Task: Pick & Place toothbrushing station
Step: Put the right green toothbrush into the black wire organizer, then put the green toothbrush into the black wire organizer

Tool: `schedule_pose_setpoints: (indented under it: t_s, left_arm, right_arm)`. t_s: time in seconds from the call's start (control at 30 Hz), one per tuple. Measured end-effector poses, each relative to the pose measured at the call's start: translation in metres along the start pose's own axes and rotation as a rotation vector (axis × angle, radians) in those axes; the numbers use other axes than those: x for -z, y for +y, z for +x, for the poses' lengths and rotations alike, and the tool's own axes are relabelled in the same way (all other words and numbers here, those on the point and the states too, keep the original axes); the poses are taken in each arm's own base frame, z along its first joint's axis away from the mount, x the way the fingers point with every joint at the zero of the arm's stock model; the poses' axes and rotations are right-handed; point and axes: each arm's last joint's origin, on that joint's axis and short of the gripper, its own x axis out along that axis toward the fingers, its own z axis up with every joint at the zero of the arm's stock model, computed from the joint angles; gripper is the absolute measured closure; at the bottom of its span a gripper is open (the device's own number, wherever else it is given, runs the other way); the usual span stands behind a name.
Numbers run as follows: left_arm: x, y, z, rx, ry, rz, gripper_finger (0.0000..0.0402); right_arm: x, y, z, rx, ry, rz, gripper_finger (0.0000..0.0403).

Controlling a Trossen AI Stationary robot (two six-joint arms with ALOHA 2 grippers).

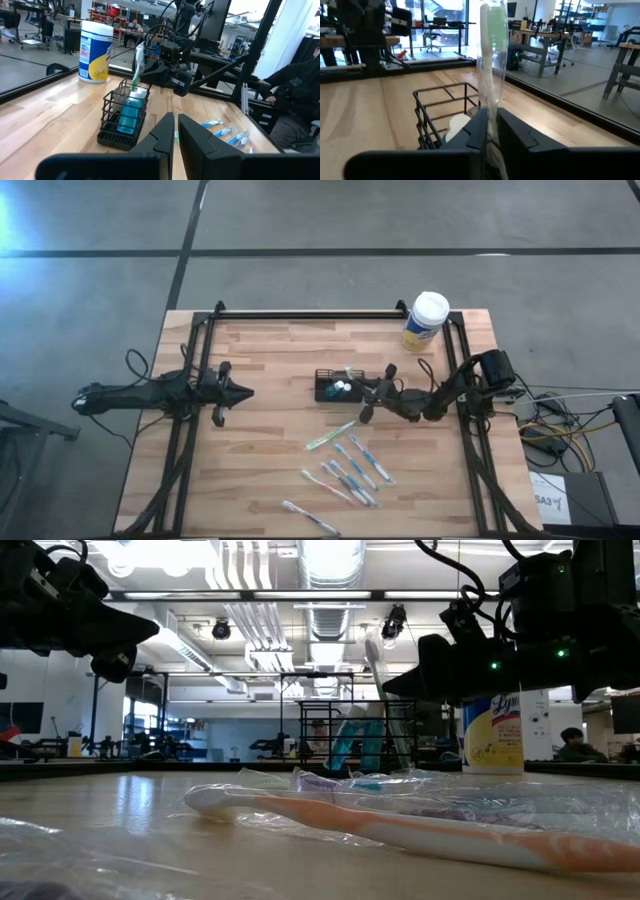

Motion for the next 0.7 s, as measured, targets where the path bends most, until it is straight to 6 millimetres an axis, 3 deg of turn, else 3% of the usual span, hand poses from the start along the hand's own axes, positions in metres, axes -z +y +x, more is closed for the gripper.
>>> schedule_pose_setpoints:
  t_s: [0.37, 0.53, 0.7]
  left_arm:
    - [0.0, 0.0, 0.0, 0.005, -0.011, 0.004, 0.0374]
    - [0.0, 0.0, 0.0, 0.005, -0.011, 0.008, 0.0374]
    - [0.0, 0.0, 0.0, 0.001, -0.011, 0.024, 0.0374]
  right_arm:
    - [-0.016, -0.001, -0.003, -0.004, 0.012, 0.013, 0.0277]
    - [-0.04, -0.001, -0.009, -0.021, -0.066, 0.063, 0.0264]
    - [-0.069, 0.005, -0.028, -0.171, -0.107, 0.071, 0.0273]
